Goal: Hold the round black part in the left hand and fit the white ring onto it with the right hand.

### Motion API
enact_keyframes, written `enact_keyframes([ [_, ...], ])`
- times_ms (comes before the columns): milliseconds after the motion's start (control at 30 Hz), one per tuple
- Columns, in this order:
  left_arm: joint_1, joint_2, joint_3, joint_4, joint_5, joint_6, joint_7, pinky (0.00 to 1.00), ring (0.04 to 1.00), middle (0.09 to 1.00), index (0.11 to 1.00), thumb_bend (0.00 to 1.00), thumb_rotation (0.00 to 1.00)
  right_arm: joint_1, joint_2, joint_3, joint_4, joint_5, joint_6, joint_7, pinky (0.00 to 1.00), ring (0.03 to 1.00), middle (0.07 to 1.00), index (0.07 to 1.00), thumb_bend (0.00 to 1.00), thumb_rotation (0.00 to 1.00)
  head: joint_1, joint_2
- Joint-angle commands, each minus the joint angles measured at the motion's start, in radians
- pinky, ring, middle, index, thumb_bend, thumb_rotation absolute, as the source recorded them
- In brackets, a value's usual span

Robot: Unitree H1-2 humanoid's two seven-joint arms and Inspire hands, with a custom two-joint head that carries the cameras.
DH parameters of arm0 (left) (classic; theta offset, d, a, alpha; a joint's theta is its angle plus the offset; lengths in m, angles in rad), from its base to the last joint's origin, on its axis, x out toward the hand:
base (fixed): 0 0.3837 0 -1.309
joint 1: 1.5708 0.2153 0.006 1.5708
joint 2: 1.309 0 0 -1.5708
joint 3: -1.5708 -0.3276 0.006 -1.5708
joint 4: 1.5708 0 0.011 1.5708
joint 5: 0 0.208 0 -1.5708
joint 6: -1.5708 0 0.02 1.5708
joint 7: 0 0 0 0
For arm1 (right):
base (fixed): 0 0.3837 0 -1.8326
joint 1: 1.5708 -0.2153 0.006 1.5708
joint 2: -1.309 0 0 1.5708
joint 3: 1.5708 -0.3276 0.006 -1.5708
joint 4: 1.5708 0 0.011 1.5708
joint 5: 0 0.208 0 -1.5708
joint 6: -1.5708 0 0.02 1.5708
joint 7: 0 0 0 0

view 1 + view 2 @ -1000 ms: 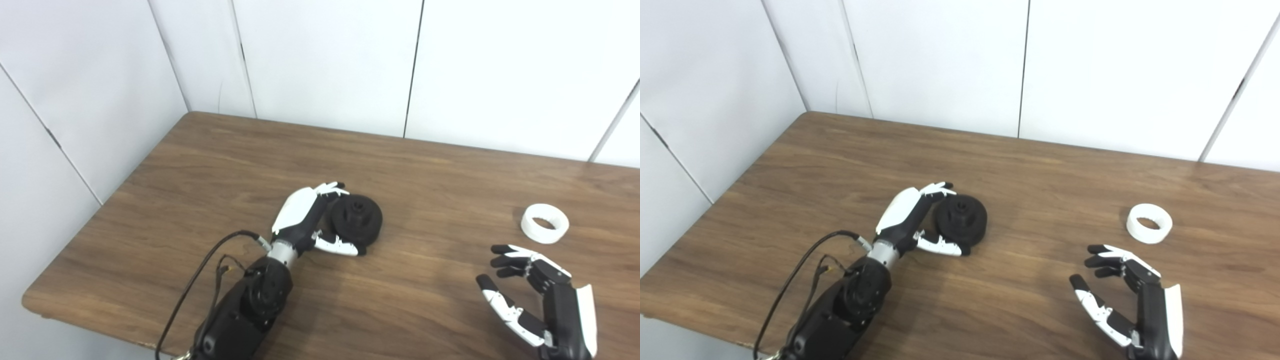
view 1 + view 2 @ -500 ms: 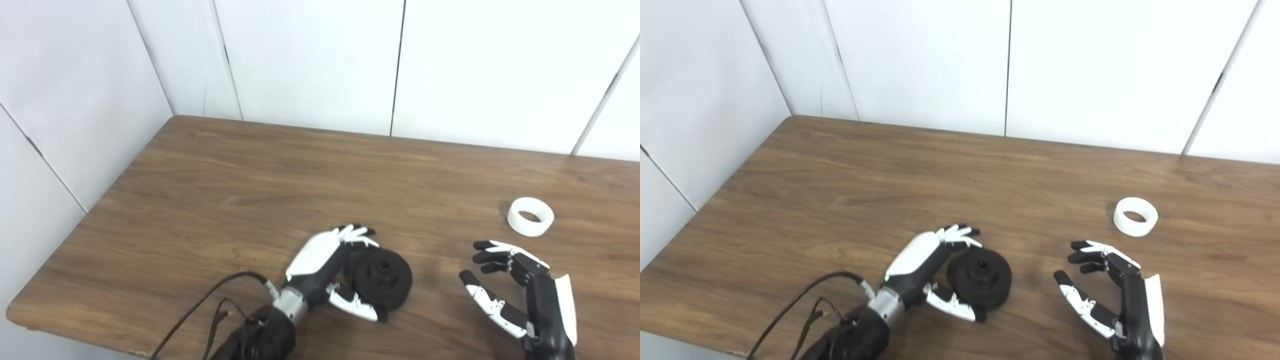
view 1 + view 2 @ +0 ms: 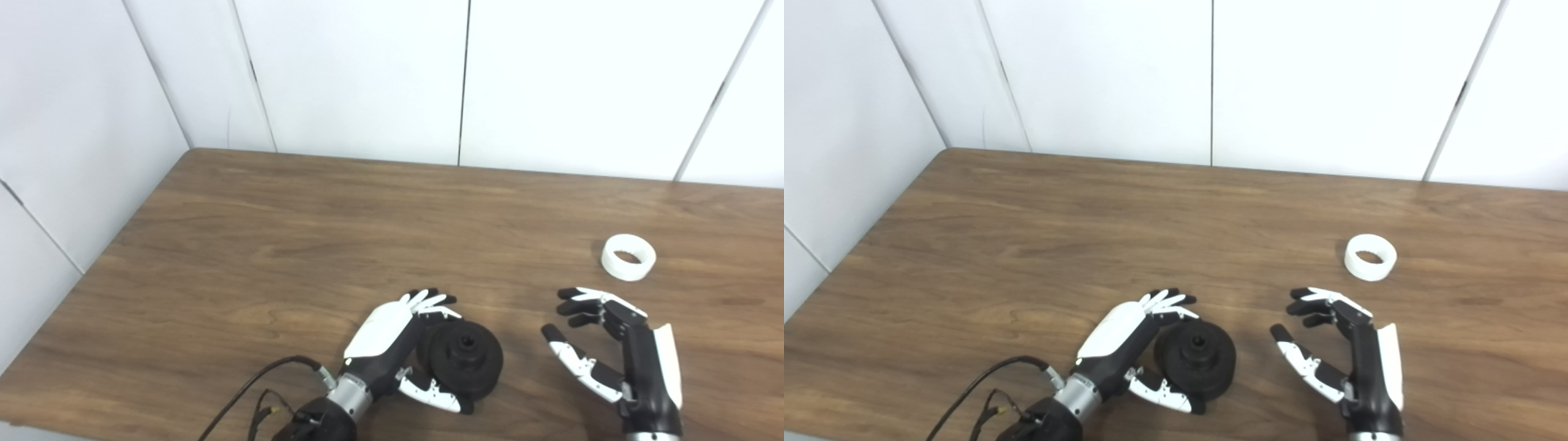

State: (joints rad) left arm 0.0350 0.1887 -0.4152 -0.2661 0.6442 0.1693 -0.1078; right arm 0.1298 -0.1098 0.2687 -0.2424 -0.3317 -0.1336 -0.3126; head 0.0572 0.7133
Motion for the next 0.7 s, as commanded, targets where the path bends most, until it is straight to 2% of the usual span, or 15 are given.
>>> enact_keyframes([
  [0, 0.011, 0.007, 0.004, -0.016, -0.005, -0.021, -0.012, 1.0, 0.985, 0.919, 0.576, 0.89, 0.23, 0.033, 0.128, 0.006, -0.034, -0.016, -0.007, -0.022, 0.51, 0.585, 0.649, 0.498, 0.5, 0.16, -0.031, 0.0],
  [33, 0.011, 0.009, 0.009, -0.016, -0.01, -0.023, -0.014, 1.0, 0.984, 0.919, 0.575, 0.89, 0.22, 0.033, 0.132, 0.009, -0.032, -0.022, -0.004, -0.025, 0.51, 0.584, 0.647, 0.498, 0.5, 0.16, -0.054, -0.001],
  [67, 0.012, 0.013, 0.017, -0.017, -0.017, -0.026, -0.017, 1.0, 0.985, 0.92, 0.575, 0.89, 0.22, 0.032, 0.137, 0.014, -0.03, -0.029, 0.0, -0.029, 0.51, 0.585, 0.646, 0.498, 0.5, 0.16, -0.117, -0.005],
  [100, 0.013, 0.017, 0.022, -0.019, -0.021, -0.028, -0.02, 1.0, 0.985, 0.921, 0.575, 0.89, 0.22, 0.031, 0.142, 0.019, -0.03, -0.035, 0.004, -0.033, 0.5, 0.584, 0.646, 0.498, 0.5, 0.16, -0.117, -0.005],
  [133, 0.013, 0.024, 0.029, -0.021, -0.026, -0.033, -0.024, 1.0, 0.985, 0.921, 0.576, 0.89, 0.22, 0.03, 0.148, 0.026, -0.027, -0.043, 0.006, -0.038, 0.5, 0.583, 0.646, 0.498, 0.5, 0.16, -0.179, -0.011],
  [267, 0.015, 0.051, 0.056, -0.033, -0.047, -0.047, -0.049, 1.0, 0.984, 0.92, 0.582, 0.87, 0.22, 0.02, 0.173, 0.054, -0.016, -0.059, 0.012, -0.055, 0.49, 0.578, 0.646, 0.498, 0.5, 0.16, -0.321, -0.026],
  [467, 0.016, 0.074, 0.08, -0.028, -0.059, -0.079, -0.065, 1.0, 0.974, 0.914, 0.588, 0.86, 0.21, 0.01, 0.198, 0.088, -0.003, -0.05, 0.029, -0.073, 0.5, 0.589, 0.65, 0.497, 0.5, 0.15, -0.375, -0.055],
  [667, 0.019, 0.067, 0.097, -0.026, -0.074, -0.088, -0.074, 1.0, 0.965, 0.908, 0.577, 0.88, 0.17, -0.001, 0.192, 0.107, 0.007, -0.05, 0.031, -0.098, 0.5, 0.587, 0.649, 0.497, 0.5, 0.15, -0.394, -0.077],
])
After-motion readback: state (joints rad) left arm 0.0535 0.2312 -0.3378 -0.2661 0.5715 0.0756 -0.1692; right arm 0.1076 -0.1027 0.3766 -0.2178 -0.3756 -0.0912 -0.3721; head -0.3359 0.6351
